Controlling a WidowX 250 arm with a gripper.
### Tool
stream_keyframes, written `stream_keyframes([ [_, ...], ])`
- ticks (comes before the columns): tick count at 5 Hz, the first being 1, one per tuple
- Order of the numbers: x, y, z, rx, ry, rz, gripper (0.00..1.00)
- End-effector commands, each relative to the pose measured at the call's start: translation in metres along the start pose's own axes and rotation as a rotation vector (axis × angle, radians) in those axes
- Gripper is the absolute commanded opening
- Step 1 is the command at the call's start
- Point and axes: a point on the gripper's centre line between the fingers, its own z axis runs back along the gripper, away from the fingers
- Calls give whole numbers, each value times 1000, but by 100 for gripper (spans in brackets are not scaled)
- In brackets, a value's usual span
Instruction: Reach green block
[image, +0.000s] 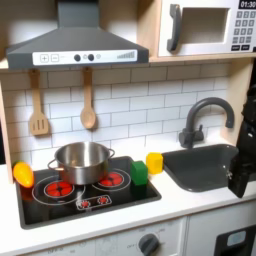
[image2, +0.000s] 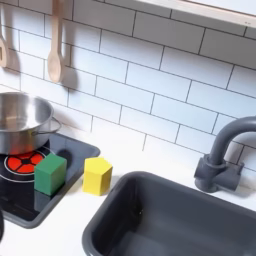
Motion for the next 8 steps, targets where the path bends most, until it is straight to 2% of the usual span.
stream_keyframes([
  [1,0,0,0,0,0,-2,100],
  [2,18,3,-5,6,-9,9,100],
  [3,25,6,-14,16,15,32,100],
  [4,32,10,-15,17,19,38,100],
  [5,46,19,-16,35,2,22,100],
  [8,87,34,-19,43,-32,40,100],
])
